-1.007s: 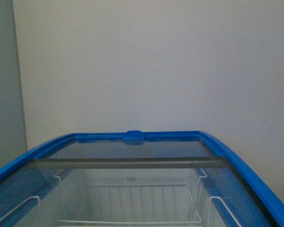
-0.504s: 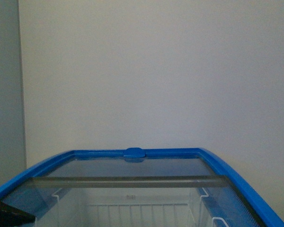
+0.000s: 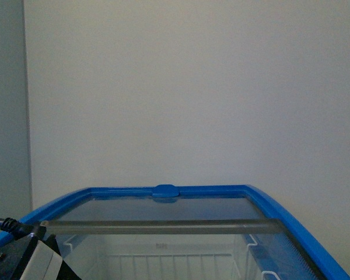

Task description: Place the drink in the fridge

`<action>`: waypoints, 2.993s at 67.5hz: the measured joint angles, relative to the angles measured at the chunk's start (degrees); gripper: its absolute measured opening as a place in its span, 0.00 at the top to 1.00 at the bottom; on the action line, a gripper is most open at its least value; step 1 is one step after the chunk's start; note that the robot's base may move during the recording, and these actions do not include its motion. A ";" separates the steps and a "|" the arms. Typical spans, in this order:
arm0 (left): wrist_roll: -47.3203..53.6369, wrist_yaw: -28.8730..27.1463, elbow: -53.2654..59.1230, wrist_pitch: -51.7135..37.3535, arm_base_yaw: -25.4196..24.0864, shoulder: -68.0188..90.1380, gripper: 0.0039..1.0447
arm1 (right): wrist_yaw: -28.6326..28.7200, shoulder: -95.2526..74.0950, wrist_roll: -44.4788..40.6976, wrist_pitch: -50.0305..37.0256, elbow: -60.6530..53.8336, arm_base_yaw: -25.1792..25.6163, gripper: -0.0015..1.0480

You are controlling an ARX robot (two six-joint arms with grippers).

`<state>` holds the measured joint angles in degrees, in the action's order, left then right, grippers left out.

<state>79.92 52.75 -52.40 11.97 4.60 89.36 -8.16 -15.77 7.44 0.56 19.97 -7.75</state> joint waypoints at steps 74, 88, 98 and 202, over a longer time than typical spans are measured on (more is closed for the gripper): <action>-13.86 -27.26 -31.61 -45.31 7.41 24.90 0.07 | -0.04 0.00 0.02 0.00 0.00 0.00 0.62; -36.48 -40.46 -22.86 -44.54 6.34 16.39 0.07 | -0.02 0.00 0.02 0.00 0.00 0.00 0.62; -67.01 -39.60 -9.97 -31.30 0.57 -0.74 0.07 | -0.04 0.00 0.02 0.00 0.00 0.00 0.62; -80.37 -52.76 51.58 -25.29 -4.70 -76.13 0.98 | 3.43 -86.79 -70.31 -4.48 51.54 -21.22 0.62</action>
<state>-0.45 -0.01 -0.82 -13.32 -0.10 13.23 -4.73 -102.56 -62.87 -3.92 71.50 -28.97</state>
